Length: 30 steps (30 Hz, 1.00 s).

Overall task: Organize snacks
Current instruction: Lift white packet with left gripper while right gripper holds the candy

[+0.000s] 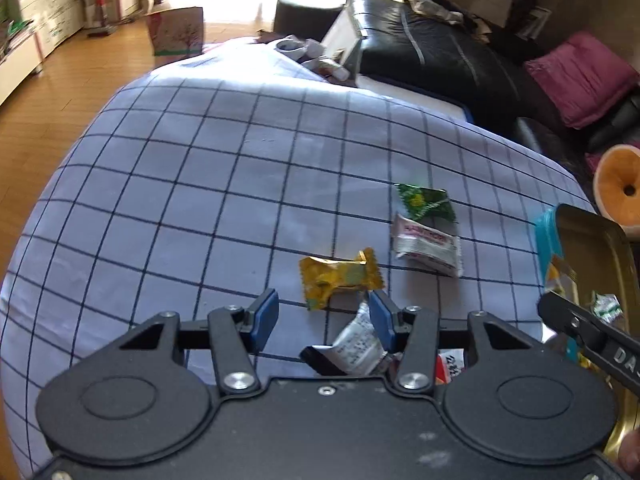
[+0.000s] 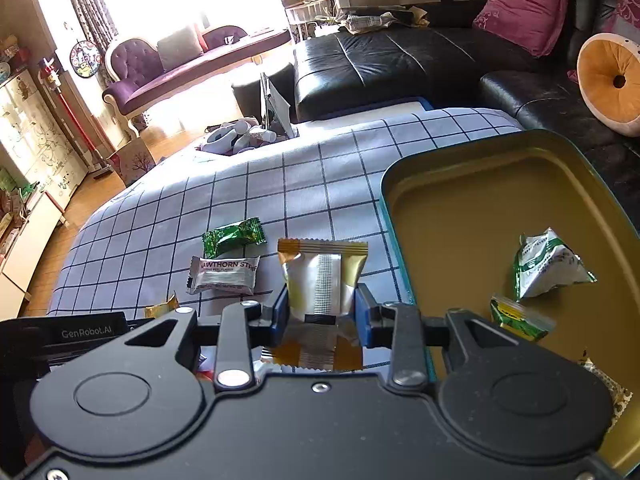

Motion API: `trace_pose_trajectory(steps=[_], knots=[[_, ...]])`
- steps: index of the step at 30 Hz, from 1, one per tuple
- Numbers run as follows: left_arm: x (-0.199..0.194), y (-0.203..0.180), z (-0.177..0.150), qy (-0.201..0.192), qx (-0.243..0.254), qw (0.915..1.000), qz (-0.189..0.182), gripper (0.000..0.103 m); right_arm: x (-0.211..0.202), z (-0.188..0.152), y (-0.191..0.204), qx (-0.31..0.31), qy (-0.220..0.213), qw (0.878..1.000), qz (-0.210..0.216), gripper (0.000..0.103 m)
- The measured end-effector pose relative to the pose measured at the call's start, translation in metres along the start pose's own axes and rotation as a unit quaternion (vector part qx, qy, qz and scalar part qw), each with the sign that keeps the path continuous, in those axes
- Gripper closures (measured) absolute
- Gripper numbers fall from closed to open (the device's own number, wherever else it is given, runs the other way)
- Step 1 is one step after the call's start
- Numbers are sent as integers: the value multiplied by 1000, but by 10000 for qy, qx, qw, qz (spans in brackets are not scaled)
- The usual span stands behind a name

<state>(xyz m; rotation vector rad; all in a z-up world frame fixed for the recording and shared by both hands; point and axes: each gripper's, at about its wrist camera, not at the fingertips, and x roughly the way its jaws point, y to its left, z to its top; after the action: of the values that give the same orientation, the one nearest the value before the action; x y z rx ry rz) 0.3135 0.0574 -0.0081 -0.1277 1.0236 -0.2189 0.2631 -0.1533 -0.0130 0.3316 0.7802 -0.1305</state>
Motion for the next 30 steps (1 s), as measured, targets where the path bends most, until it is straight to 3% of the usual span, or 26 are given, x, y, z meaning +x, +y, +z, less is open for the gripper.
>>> trace_pose_trajectory(steps=[5, 11, 18, 25, 30], knots=[[-6, -19, -9, -213, 737, 9971, 3, 51, 1, 1, 3, 43, 20, 10000, 16, 60], [-2, -24, -18, -256, 1241, 9919, 89, 50, 3, 1, 6, 35, 42, 10000, 16, 60], [-7, -20, -20, -353, 1306, 9907, -107, 49, 5, 1, 9, 8, 46, 10000, 5, 60], [-7, -23, -27, -361, 1603, 9864, 45, 48, 4, 1, 10, 3, 53, 10000, 2, 60], [1, -24, -25, -282, 1505, 9882, -81, 47, 5, 1, 11, -30, 61, 10000, 1, 60]])
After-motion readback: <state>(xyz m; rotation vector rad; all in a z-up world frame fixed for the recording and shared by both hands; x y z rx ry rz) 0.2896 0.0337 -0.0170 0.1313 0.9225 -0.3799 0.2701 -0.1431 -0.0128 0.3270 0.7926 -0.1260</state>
